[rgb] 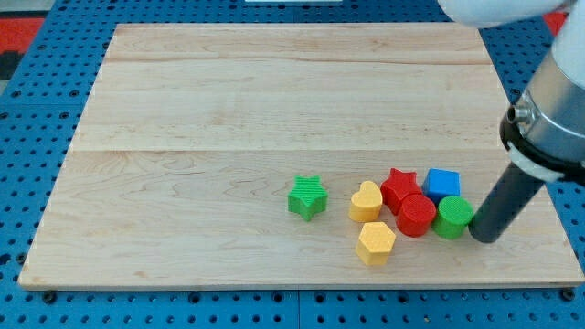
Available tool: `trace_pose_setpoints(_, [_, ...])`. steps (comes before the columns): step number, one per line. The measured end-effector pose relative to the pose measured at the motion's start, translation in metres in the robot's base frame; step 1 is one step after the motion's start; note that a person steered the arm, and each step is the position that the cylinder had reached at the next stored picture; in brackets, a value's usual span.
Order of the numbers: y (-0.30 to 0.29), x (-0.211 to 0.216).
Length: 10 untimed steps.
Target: Slide the blue cube to the green star
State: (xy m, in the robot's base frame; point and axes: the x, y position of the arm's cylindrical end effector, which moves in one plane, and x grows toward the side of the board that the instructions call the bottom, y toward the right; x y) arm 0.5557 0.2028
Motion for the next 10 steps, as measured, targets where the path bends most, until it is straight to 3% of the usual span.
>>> trace_pose_setpoints(3, [-0.066, -0.080])
trace_pose_setpoints(5, [-0.059, -0.133])
trace_pose_setpoints(7, [-0.122, -0.140])
trace_pose_setpoints(9, [-0.139, -0.104])
trace_pose_setpoints(10, [-0.136, -0.124])
